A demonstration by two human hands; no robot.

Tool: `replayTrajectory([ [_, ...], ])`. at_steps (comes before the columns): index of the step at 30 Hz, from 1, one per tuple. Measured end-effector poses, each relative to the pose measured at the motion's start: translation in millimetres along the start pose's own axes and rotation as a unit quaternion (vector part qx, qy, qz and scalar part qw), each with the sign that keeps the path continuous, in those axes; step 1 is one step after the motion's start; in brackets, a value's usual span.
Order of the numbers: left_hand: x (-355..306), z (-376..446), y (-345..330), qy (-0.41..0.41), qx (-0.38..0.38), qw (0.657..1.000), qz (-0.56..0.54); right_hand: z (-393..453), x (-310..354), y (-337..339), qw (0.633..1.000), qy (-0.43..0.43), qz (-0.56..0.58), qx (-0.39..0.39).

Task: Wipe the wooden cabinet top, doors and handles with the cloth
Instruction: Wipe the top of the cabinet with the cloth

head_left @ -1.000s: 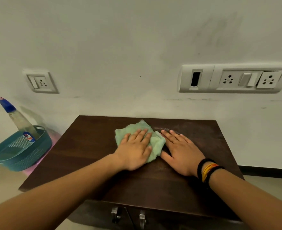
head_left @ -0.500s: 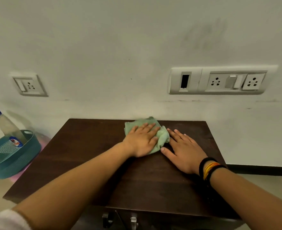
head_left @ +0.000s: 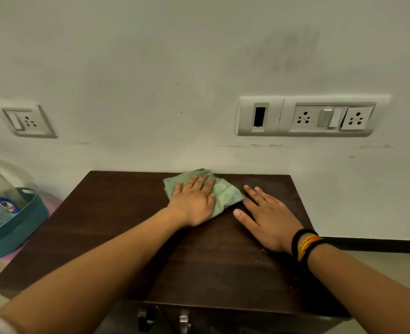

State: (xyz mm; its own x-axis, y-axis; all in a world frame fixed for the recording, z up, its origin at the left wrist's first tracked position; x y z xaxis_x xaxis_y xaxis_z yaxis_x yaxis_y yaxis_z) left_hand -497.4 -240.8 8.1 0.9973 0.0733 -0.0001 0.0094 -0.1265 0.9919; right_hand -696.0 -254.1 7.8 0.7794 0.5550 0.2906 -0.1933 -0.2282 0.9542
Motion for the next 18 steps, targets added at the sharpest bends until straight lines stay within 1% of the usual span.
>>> replayTrajectory([
  [2,-7,-26,-6,-0.004,-0.008,1.000,-0.004,-1,-1,1,1.000,0.001,0.002,0.001],
  [3,-19,-33,-7,-0.026,-0.011,1.000,-0.001,-1,-1,1,1.000,0.001,0.005,0.001],
  [5,-40,-24,-3,-0.081,-0.018,0.997,0.008,0,0,1,1.000,0.005,0.011,-0.002],
  [7,-47,1,3,-0.102,-0.008,0.995,0.007,-1,1,2,1.000,0.004,0.012,-0.005],
  [8,-42,12,4,-0.091,-0.002,0.996,0.006,-1,1,1,1.000,0.005,0.006,-0.006],
  [10,-26,21,4,-0.043,-0.004,0.999,-0.003,-1,0,1,1.000,0.003,-0.004,-0.004],
  [12,-14,7,0,-0.005,-0.009,1.000,-0.005,0,-2,1,1.000,0.000,-0.005,0.002],
  [14,-20,-14,-4,-0.004,-0.010,1.000,-0.002,0,-3,0,1.000,-0.001,-0.006,0.005],
  [16,-37,-25,-4,-0.039,-0.007,0.999,0.002,0,-2,0,1.000,0.000,0.000,0.007],
  [18,-54,-19,0,-0.093,-0.004,0.996,0.010,0,-3,-1,1.000,-0.004,0.012,0.008],
])
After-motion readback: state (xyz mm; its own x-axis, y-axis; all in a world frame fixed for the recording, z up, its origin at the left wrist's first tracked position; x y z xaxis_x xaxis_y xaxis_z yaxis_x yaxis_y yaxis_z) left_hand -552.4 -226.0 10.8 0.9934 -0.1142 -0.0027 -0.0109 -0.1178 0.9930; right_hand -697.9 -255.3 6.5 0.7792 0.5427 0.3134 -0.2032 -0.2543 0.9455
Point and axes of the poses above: each hand's wrist, its own z-axis towards the middle knuckle, its own y-axis out of the back of the hand, x = y × z, the point moved 5 cm from there along z, towards the middle knuckle, and after that the axes turned 6 degrees about z, right-handed, at the moved point
